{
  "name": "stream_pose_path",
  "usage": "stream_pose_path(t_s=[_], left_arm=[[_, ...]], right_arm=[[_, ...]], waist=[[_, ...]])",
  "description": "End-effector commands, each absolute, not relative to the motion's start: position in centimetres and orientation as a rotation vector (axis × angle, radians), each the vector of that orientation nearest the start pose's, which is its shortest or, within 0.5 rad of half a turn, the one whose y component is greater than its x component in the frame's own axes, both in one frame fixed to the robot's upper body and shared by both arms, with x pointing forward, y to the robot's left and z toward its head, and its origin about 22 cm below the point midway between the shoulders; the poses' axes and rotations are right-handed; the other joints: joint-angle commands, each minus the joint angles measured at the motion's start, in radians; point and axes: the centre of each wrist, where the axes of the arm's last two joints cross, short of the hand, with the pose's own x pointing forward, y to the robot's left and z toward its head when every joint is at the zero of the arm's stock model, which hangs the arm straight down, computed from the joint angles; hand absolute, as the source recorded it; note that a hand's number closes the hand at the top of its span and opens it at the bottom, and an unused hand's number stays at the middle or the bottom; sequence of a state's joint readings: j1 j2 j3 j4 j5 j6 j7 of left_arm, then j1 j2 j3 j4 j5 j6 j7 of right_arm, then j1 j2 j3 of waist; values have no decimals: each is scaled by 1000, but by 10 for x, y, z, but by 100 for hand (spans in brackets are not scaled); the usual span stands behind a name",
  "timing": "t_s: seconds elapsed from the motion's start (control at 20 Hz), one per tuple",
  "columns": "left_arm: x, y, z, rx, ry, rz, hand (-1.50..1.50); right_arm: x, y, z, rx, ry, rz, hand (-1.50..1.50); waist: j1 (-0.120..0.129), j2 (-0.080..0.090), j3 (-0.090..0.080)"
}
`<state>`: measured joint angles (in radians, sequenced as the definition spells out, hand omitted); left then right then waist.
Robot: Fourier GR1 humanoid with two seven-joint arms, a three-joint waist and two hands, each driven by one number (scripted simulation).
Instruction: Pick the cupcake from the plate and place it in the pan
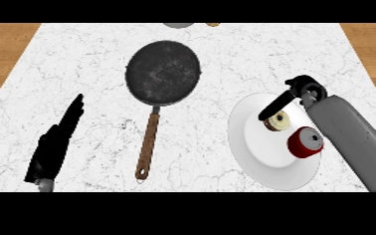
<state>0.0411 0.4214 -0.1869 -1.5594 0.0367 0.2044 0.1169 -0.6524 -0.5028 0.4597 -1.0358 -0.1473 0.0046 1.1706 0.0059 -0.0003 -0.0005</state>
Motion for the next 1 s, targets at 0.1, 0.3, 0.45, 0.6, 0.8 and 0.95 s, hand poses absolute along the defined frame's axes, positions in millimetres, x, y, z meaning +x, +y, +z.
stream_pose_path(t_s=[0.1, 0.3, 0.45, 0.6, 0.8, 0.95], left_arm=[[232, 291, 7, 336, -1373, -253, 0], [240, 277, 20, 343, -1383, -250, 0], [224, 283, 6, 333, -1392, -267, 0], [242, 295, 11, 328, -1391, -243, 0], [233, 275, 10, 335, -1401, -257, 0], [231, 288, 16, 334, -1383, -264, 0]], right_arm=[[367, -219, 59, -532, -230, 472, -150], [363, -233, 42, -534, -218, 468, -150], [375, -233, 49, -540, -227, 449, -150], [368, -239, 35, -535, -208, 474, -150], [375, -241, 21, -529, -215, 453, -150], [360, -224, 15, -559, -308, 420, 150]], waist=[[-7, -2, 0], [-7, 0, 0], [1, 0, 0], [-7, 1, 0], [3, 2, 1], [-3, -1, 0]])
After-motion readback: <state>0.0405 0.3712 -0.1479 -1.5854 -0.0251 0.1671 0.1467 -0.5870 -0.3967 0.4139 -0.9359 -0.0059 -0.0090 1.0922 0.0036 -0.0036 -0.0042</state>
